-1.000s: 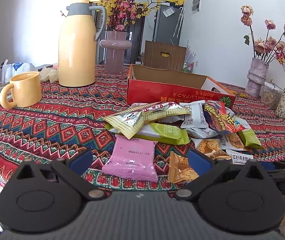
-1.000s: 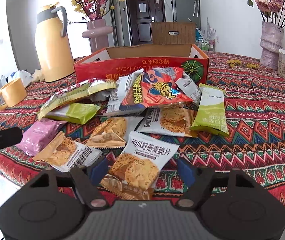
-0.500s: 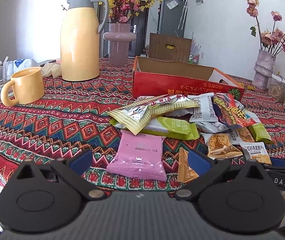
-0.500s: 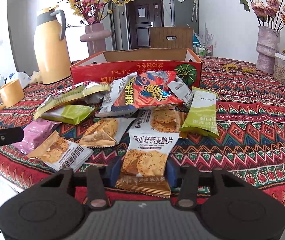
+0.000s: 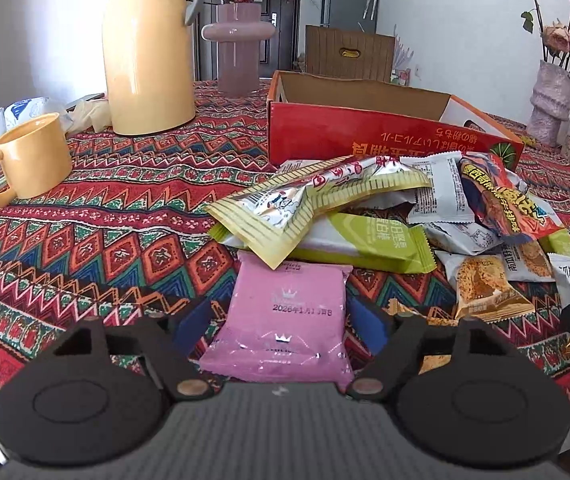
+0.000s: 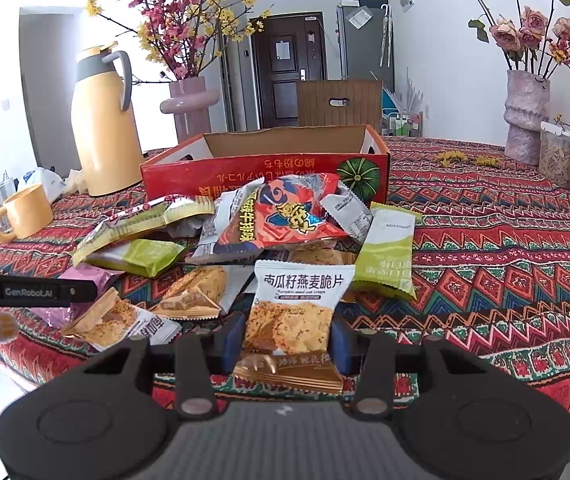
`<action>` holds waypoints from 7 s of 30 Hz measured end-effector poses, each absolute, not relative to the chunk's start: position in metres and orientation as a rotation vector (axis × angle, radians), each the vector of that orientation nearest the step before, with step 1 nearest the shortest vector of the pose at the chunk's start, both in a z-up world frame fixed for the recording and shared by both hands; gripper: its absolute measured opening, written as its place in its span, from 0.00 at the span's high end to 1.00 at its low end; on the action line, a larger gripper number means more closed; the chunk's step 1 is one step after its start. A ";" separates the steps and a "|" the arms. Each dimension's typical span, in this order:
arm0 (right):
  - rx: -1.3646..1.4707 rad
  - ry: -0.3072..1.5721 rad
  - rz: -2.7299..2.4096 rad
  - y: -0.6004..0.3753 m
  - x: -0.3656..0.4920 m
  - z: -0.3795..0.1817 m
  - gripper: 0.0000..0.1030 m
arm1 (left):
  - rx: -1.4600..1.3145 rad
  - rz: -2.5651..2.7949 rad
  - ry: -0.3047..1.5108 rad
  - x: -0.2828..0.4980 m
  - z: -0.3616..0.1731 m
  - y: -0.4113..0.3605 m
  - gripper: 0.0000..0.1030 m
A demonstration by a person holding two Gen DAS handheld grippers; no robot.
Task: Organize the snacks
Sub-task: 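Grasp the pink pastry bag with the left tool while the right tool grasps the oat crisp packet, then carry both packets over the cardboard box and open both tools to drop them, then withdraw both open tools from the box back toward the snack pile, then grasp the green-and-white bar packet with the right tool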
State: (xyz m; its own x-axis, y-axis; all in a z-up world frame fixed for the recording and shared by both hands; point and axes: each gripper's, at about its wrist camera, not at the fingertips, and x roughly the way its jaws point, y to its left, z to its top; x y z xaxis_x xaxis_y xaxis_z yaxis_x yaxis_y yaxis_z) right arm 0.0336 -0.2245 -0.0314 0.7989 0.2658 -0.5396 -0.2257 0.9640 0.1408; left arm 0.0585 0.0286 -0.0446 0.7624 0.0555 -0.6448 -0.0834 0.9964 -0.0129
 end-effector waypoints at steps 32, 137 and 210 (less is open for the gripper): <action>0.085 0.512 0.264 -0.232 0.027 -0.013 0.58 | 0.002 0.019 0.562 0.024 -0.011 0.016 0.40; 0.070 0.510 0.273 -0.221 0.198 0.034 0.00 | -0.033 0.184 0.460 0.128 0.036 0.023 0.00; 0.195 0.688 0.026 -0.291 0.189 -0.041 0.37 | -0.117 0.176 0.637 0.095 -0.022 0.044 0.00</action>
State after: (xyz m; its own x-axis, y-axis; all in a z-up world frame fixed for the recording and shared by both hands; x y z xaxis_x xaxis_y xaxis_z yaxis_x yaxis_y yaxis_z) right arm 0.1894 -0.2908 -0.0412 0.7729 0.0882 -0.6284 0.0403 0.9815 0.1873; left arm 0.0953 0.0439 -0.0221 0.7898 0.1273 -0.6000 -0.1992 0.9784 -0.0545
